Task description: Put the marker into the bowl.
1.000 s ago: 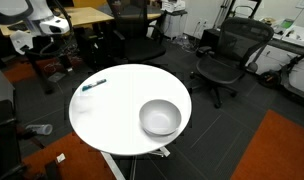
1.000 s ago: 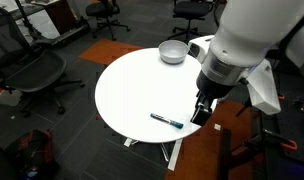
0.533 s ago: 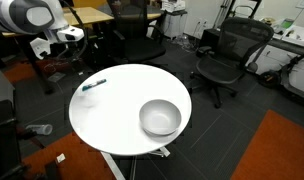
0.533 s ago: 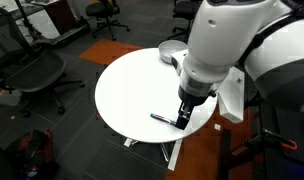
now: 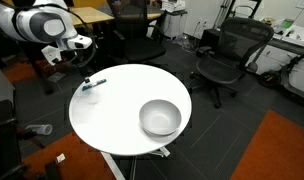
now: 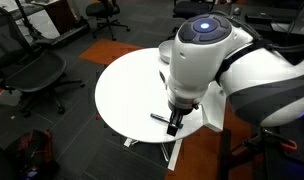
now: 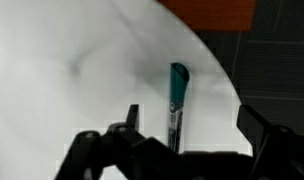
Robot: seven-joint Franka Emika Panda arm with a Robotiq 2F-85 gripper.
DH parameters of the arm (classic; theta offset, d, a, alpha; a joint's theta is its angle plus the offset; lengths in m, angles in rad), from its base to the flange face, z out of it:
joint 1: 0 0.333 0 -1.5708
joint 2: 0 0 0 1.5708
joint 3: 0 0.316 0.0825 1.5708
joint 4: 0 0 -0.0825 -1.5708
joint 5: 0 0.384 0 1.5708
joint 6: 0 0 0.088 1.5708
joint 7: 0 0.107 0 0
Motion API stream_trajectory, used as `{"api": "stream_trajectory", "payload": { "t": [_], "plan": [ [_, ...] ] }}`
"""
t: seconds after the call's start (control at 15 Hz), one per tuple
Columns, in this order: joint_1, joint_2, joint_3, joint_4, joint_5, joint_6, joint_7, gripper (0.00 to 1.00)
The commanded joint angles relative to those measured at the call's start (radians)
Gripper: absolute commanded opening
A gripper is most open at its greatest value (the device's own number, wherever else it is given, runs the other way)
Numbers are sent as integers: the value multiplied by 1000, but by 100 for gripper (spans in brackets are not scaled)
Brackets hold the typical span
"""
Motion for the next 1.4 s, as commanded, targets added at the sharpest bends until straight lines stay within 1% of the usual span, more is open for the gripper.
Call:
{"api": "stream_trajectory", "payload": {
  "t": [0.0,0.33,0.6,0.67,0.73,0.8,0.87,0.93,1.0,1.33],
  "plan": [
    [28,48,-29,40,18,26,-15,100],
    [48,94,-60,80,15,36,-11,100],
    [55,127,-71,107,29,42,-18,100],
    [54,134,-71,114,33,41,-20,99],
    [56,140,-73,120,35,41,-20,74],
    [57,145,-74,124,36,42,-21,74],
    [59,150,-75,129,37,42,-20,71],
    [60,153,-76,133,38,43,-21,65],
    [61,156,-77,136,39,43,-21,56],
    [60,163,-82,145,45,47,-22,18]
  ]
}}
